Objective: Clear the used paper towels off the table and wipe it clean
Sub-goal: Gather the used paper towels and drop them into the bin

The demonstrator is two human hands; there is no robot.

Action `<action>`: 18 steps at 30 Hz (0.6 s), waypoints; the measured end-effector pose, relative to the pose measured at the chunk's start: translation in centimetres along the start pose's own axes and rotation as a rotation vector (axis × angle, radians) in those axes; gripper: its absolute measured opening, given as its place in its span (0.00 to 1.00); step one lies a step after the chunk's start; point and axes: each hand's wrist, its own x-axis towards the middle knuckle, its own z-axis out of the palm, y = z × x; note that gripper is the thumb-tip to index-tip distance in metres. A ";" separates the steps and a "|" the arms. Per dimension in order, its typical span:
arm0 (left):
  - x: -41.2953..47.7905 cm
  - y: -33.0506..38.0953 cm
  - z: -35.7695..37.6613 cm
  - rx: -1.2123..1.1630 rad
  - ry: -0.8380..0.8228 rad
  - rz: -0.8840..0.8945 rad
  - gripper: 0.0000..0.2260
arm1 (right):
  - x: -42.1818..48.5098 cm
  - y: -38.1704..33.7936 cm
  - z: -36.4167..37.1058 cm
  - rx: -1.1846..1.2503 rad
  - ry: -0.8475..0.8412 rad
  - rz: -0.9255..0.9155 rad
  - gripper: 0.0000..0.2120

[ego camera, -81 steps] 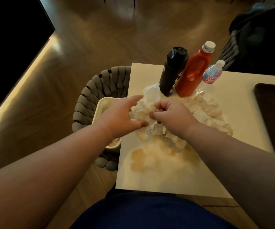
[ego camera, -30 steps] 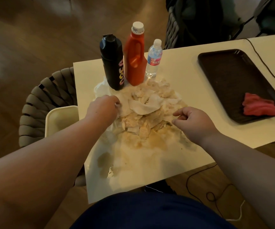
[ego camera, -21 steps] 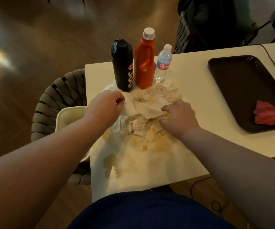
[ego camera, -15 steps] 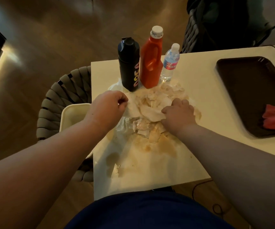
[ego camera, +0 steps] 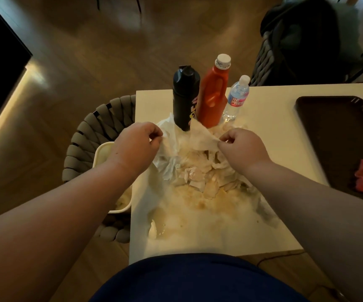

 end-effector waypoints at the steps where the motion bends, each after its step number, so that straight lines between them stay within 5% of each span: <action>1: 0.1 -0.1 -0.3 0.007 0.007 -0.004 0.08 | -0.1 -0.5 -0.3 0.038 0.007 -0.013 0.06; 8: 0.1 -2.8 -2.3 -0.007 0.027 -0.088 0.08 | -0.3 -2.8 -1.1 0.132 0.013 -0.034 0.05; 18: -3.0 -12.5 -1.2 -0.039 0.027 -0.447 0.09 | -1.1 -2.7 0.5 0.145 -0.038 0.007 0.08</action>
